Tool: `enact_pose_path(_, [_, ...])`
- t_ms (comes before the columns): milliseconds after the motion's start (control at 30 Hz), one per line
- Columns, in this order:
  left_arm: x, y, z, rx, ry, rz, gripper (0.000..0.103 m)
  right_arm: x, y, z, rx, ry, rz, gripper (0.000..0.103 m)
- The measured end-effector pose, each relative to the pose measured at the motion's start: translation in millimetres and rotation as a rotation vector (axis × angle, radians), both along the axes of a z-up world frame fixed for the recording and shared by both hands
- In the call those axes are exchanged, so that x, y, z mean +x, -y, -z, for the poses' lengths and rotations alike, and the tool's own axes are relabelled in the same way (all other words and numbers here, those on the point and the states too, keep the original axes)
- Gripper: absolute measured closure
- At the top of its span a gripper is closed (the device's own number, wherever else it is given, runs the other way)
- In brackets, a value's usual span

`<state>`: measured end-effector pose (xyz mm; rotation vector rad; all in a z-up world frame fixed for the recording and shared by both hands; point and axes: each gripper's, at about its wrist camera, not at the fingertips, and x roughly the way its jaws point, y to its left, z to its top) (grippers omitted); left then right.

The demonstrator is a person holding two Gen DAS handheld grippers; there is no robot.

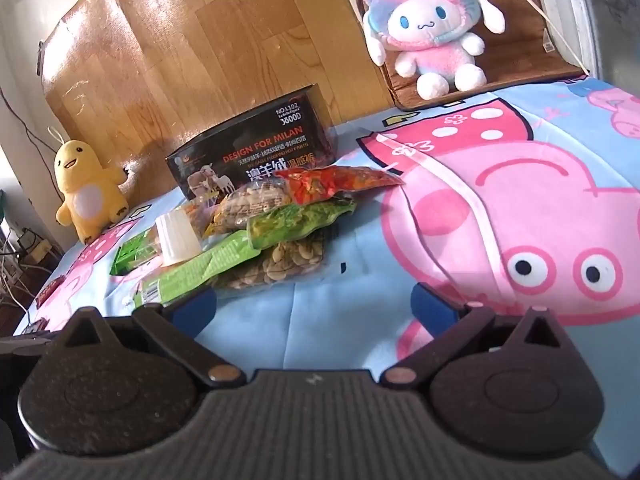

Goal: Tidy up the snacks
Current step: 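Move the right tool toward the white cup on the bedspread, then grasp the white cup with the right tool and drop it into the black box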

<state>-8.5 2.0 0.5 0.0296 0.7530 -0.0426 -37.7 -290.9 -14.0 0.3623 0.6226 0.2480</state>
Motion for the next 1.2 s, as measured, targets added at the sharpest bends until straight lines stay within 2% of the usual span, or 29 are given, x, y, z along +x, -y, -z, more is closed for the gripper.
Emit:
enact_pose_path(167, [-13, -6, 4, -0.003, 0.059, 0.042, 0.000, -1, -17, -1, -0.036, 0.030, -0.029, 0.000])
enact_pose_path(267, [-24, -19, 2, -0.043, 0.087, 0.070, 0.000, -4, -18, -3, -0.052, 0.069, -0.059, 0.002])
enact_pose_path(367, [-30, -37, -10, -0.120, 0.149, 0.080, 0.000, -1, -24, -8, -0.049, 0.087, -0.121, 0.015])
enact_pose_path(433, [-30, -49, -20, -0.176, 0.185, 0.088, 0.003, 4, -24, -9, -0.021, 0.075, -0.173, 0.037])
enact_pose_path(533, [-24, -60, -35, -0.217, 0.207, 0.109, 0.012, 16, -31, -20, -0.004, 0.103, -0.203, 0.052])
enact_pose_path(633, [-8, -68, -43, -0.272, 0.192, 0.130, 0.021, 35, -47, -34, 0.011, 0.124, -0.261, 0.054])
enact_pose_path(733, [15, -74, -48, -0.372, 0.142, 0.171, 0.031, 51, -72, -37, -0.028, 0.130, -0.332, 0.054])
enact_pose_path(800, [31, -72, -48, -0.400, 0.115, 0.216, 0.036, 59, -88, -34, -0.063, 0.121, -0.381, 0.053])
enact_pose_path(833, [38, -69, -49, -0.394, 0.110, 0.230, 0.040, 61, -95, -31, -0.086, 0.117, -0.394, 0.053])
enact_pose_path(933, [55, -56, -50, -0.348, 0.120, 0.277, 0.043, 69, -111, -27, -0.133, 0.112, -0.431, 0.053])
enact_pose_path(1033, [72, -44, -44, -0.323, 0.074, 0.319, 0.055, 80, -120, -24, -0.180, 0.100, -0.431, 0.053])
enact_pose_path(1133, [85, -38, -31, -0.312, 0.023, 0.322, 0.061, 92, -124, -17, -0.184, 0.059, -0.435, 0.054])
enact_pose_path(1167, [88, -39, -26, -0.325, 0.001, 0.319, 0.067, 95, -125, -14, -0.184, 0.047, -0.442, 0.056])
enact_pose_path(1200, [89, -41, -24, -0.332, -0.005, 0.313, 0.069, 96, -126, -11, -0.179, 0.043, -0.455, 0.064])
